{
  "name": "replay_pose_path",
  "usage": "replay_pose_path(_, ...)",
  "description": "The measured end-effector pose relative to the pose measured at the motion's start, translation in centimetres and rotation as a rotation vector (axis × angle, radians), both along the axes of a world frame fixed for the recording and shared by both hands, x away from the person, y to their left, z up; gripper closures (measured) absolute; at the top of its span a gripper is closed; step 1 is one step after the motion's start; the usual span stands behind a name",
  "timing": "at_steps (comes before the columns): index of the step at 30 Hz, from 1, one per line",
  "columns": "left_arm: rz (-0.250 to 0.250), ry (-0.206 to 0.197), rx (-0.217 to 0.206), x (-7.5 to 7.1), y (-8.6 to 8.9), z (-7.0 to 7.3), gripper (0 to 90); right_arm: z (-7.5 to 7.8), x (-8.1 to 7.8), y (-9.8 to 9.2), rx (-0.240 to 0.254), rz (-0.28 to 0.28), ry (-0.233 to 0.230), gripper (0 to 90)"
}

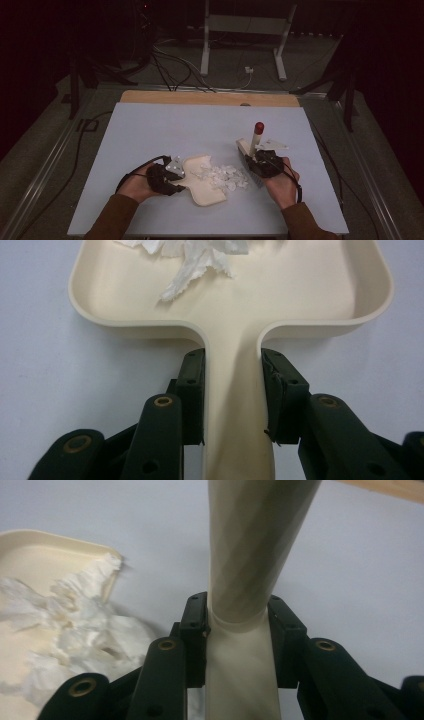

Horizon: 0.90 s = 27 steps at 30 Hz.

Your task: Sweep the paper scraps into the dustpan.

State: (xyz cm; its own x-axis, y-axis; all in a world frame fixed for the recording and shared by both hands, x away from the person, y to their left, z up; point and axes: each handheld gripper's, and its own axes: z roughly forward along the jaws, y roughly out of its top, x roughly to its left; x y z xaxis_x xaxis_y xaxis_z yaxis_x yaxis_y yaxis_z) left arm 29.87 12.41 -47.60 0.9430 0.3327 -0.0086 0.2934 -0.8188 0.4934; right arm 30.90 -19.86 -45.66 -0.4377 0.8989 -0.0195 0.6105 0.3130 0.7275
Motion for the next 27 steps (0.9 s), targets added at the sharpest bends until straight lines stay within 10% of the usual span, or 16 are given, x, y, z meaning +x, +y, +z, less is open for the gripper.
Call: replay_pose_path(27, 0.007, 0.0, -0.009, 0.2, -0.6, -0.1, 66.5, 0.0, -1.1, 5.7, 0.019, 0.053, 0.021, 67.4)
